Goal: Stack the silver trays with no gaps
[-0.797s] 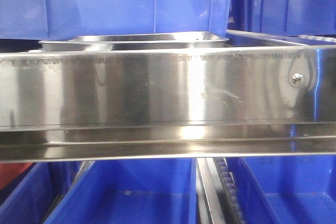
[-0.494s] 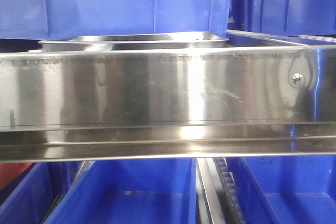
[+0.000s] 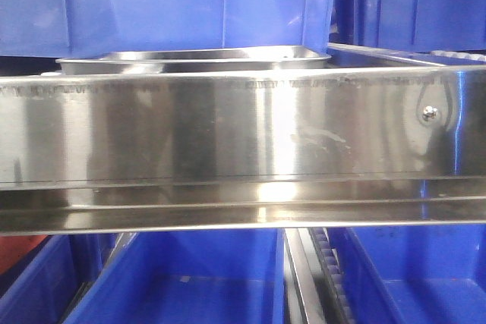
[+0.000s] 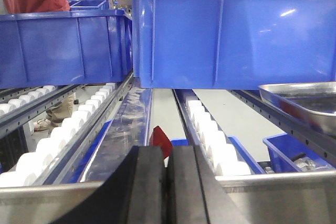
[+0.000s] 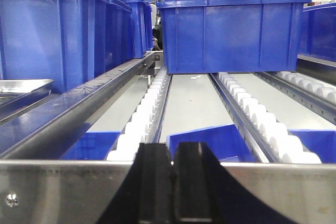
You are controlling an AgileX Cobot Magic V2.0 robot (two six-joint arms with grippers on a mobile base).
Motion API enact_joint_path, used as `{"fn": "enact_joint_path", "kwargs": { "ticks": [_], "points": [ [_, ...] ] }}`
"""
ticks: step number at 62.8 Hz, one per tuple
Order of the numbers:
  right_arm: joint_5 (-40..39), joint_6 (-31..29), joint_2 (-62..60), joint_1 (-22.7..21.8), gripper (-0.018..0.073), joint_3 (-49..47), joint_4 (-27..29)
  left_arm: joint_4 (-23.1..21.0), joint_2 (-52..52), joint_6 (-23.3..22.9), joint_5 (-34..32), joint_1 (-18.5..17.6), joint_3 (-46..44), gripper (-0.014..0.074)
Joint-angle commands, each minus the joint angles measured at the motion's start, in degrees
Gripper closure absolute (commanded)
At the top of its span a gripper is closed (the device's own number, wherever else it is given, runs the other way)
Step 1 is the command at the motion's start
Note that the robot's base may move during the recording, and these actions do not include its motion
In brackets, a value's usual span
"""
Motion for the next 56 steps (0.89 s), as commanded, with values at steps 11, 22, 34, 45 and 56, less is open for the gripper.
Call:
{"fn": "enact_joint_path", "kwargs": {
  "ticks": [11, 22, 34, 45, 56],
  "points": [
    [-6.07, -0.40, -0.21, -0.35, 0.0631, -0.01, 0.12, -0.16, -0.19, 0.07, -1.95, 0.15, -0.18, 0.0592],
    [-15.61, -0.40, -0.21, -0.35, 0.0631, -0.01, 0.12, -0.16, -0.19, 0.07, -10.78, 0.15, -0.18, 0.0592],
    [-14.35, -0.40, -0.21, -0.35, 0.0631, -2.45, 0.12, -0.90, -0.19, -0.76, -14.55, 0.15, -2.16, 0.0592],
    [2.84, -0.40, -0.21, -0.01, 0.0631, -12.06, 2.70, -2.03, -0.19, -1.27, 2.99, 0.15, -12.07, 0.0592],
    [5.47, -0.40, -0.21, -0.01, 0.0631, -15.88, 13.98, -3.84, -0.19, -1.27, 7.34, 0.15, -18.02, 0.0592]
  ]
}}
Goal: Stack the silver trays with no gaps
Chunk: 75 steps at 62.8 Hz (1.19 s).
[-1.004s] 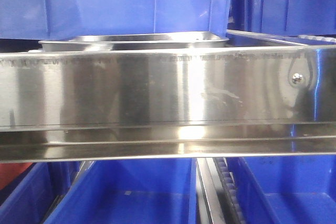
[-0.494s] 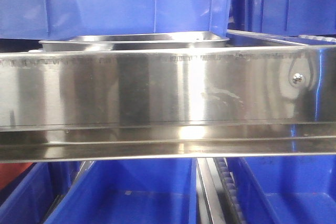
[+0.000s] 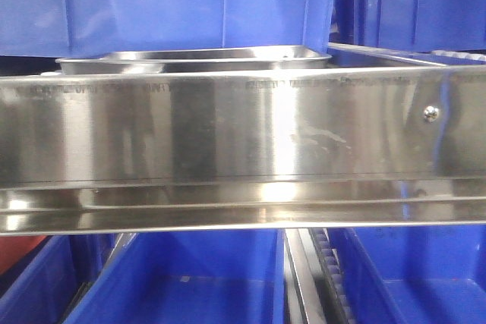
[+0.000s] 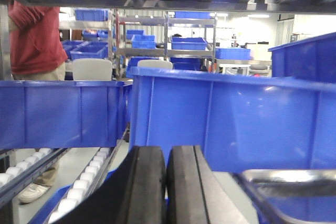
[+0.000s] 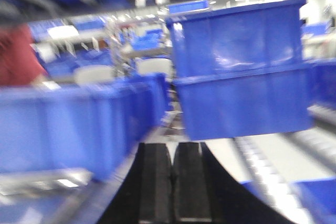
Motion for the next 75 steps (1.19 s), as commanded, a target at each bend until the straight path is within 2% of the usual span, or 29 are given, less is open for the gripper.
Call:
{"fn": "enact_joint_path", "kwargs": {
  "ticks": [1, 6, 21, 28, 31, 36, 41, 46, 53, 64, 69, 75],
  "points": [
    [1.02, -0.36, 0.00, -0.01, 0.0631, -1.28, 5.79, -0.80, 0.00, -0.30, 1.28, 0.15, -2.85, 0.0592],
    [0.26, -0.36, 0.00, -0.01, 0.0631, -1.28, 8.29, -1.27, 0.00, -0.30, 1.05, 0.15, -3.99, 0.0592],
    [0.16, -0.36, 0.00, -0.01, 0.0631, -1.28, 9.27, -2.27, 0.00, -0.30, -1.01, 0.15, -4.09, 0.0592],
    [0.82, -0.36, 0.00, -0.01, 0.0631, -1.66, 9.27, -6.37, 0.00, -0.30, -1.15, 0.15, -4.48, 0.0592],
    [3.81, -0.36, 0.00, -0.01, 0.0631, -2.75, 9.27, -8.16, 0.00, -0.30, -0.29, 0.15, -4.92, 0.0592],
    [11.15, -0.64, 0.00, -0.01, 0.0631, -5.55, 8.60, -9.69, 0.00, -0.30, 4.45, 0.15, -6.96, 0.0594],
    [18.32, -4.07, 0.27, -0.01, 0.0631, -9.21, 8.24, -8.88, 0.34, -0.30, 14.21, 0.15, -10.66, 0.0604],
    [22.94, -4.86, 4.08, -0.01, 0.0631, -13.08, 7.75, -9.13, 4.04, -0.30, 23.63, 0.04, -14.25, 0.0605],
    [28.33, -4.86, 11.92, -0.01, 0.0631, -18.68, 7.75, -13.24, 11.21, 0.51, 29.20, 0.04, -17.65, 0.0605],
    [37.23, -5.83, 24.53, -0.01, 0.0638, -26.14, 9.00, -25.96, 19.97, 13.38, 29.10, -1.05, -21.25, 0.0605],
    [35.81, -5.95, 28.85, 0.49, 0.0638, -28.12, 12.79, -28.79, 22.44, 13.73, 28.57, -2.51, -22.64, 0.0605],
    [34.40, -6.36, 31.97, 1.91, 0.0638, -30.42, 14.57, -29.14, 25.43, 13.33, 28.57, -3.62, -24.09, 0.0610]
  ]
}}
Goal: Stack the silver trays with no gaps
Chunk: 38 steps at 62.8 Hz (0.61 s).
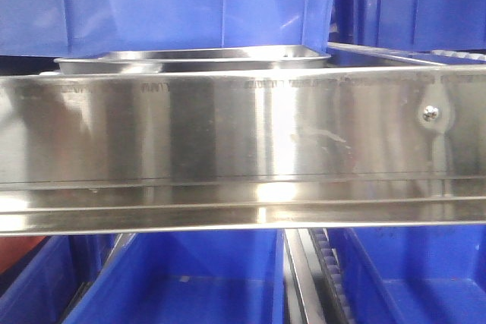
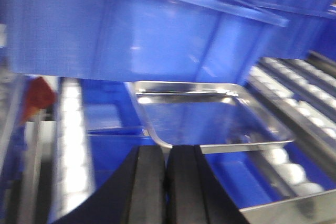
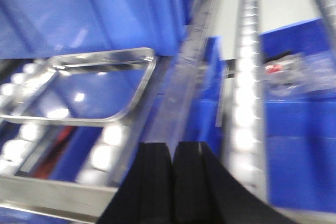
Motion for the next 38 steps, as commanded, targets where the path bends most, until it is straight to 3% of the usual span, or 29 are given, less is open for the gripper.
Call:
{"fn": "enact_joint_path", "kwargs": {
  "ticks": [1, 7, 11, 16, 21, 31, 38],
  "points": [
    [-1.97, -1.07, 3.14, 1.24, 0.0638, -2.38, 1.83, -1.91, 2.70, 0.53, -0.96, -1.41, -1.67, 0.0613],
    [-2.47, -1.48, 6.05, 3.22, 0.0616, -4.48, 0.11, -5.59, 6.39, 0.42, -1.70, -3.43, -3.85, 0.0613],
    [-2.84, -1.48, 7.90, 6.21, 0.0611, -6.10, -4.05, -7.49, 10.49, 0.42, -0.44, -5.57, -6.95, 0.0613],
    [-2.08, 1.59, 11.55, 9.90, 0.0611, -9.12, -9.40, -3.53, 16.73, 0.42, 4.95, -7.84, -12.36, 0.0613],
    [-0.35, 3.51, 15.17, 12.19, 0.0611, -11.87, -10.67, -0.04, 22.50, -0.38, 9.10, -9.08, -17.43, 0.0613],
    [-1.57, 7.58, 23.71, 17.57, 0.0611, -15.16, -11.29, 1.80, 28.78, -2.65, 8.48, -9.23, -22.40, 0.0613],
    [-2.05, 13.51, 29.82, 22.33, 0.0611, -17.81, -16.36, 2.31, 30.45, -2.77, 8.45, -9.23, -22.27, 0.0613]
  ]
}}
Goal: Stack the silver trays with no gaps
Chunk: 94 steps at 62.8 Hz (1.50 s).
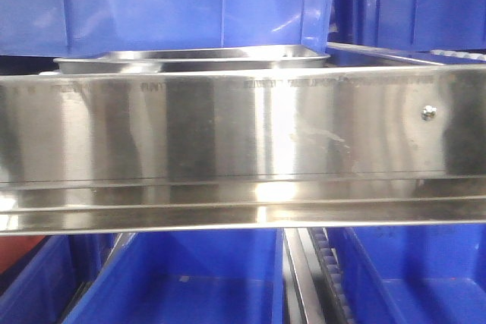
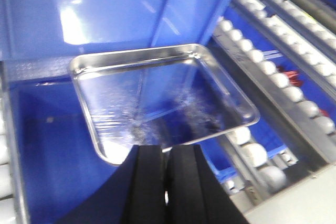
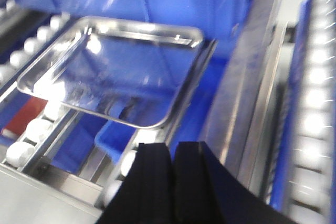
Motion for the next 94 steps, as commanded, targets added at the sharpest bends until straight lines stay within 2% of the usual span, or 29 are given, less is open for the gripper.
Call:
{"fn": "enact_joint_path", "kwargs": {
  "ticks": [1, 6, 11, 16, 23, 32, 49, 59, 65, 70, 75, 79, 94],
  "points": [
    [-1.53, 5.26, 4.60, 3.69, 0.0611, -2.53, -4.95, 0.68, 1.08, -0.61, -0.29, -0.43, -0.59, 0.0613],
    [-1.53, 11.59, 8.62, 7.43, 0.0611, -5.52, -11.74, 2.39, 1.64, -0.90, -1.69, -0.43, -0.59, 0.0613],
    [-0.64, 18.98, 13.16, 10.44, 0.0611, -8.90, -18.25, 3.42, 2.00, -3.63, -3.67, -0.43, -0.59, 0.0613],
    [1.19, 22.23, 16.50, 11.94, 0.0611, -12.11, -21.10, 3.42, 3.19, -3.64, -3.31, -0.43, -0.59, 0.0613],
    [3.87, 23.38, 22.05, 12.28, 0.0611, -16.37, -21.23, 3.42, 6.52, -3.39, -3.57, -0.43, -0.59, 0.0613],
    [4.66, 23.38, 26.47, 12.28, 0.0611, -19.71, -21.28, 3.40, 11.21, -3.26, -9.70, -0.33, -0.59, 0.0613],
    [-1.89, 23.38, 27.56, 12.28, 0.0611, -20.22, -21.67, 3.11, 16.88, -3.26, -12.67, -0.33, -0.59, 0.0609],
    [-3.33, 23.38, 29.54, 12.28, 0.0610, -20.22, -21.54, 1.61, 21.53, -3.26, -11.95, -1.20, -2.41, 0.0491],
    [-2.61, 23.38, 30.78, 12.28, 0.0526, -20.22, -20.90, 2.14, 24.00, -3.26, -11.55, -2.58, -4.09, 0.0365],
    [-0.52, 23.65, 31.66, 12.16, 0.0359, -20.30, -20.65, 1.91, 25.73, -3.39, -10.60, -2.70, -5.20, 0.0274],
    [1.35, 24.56, 32.31, 11.96, 0.0264, -20.55, -20.65, 1.76, 26.98, -3.39, -9.36, -2.70, -6.19, 0.0257],
    [2.39, 24.56, 33.37, 11.56, 0.0253, -21.13, -20.65, 1.76, 28.17, -3.39, -8.29, -2.70, -7.28, 0.0258],
    [2.81, 24.82, 36.73, 9.94, 0.0326, -23.87, -20.65, 1.76, 32.15, -3.48, -7.90, -2.70, -10.56, 0.0258]
  ]
}}
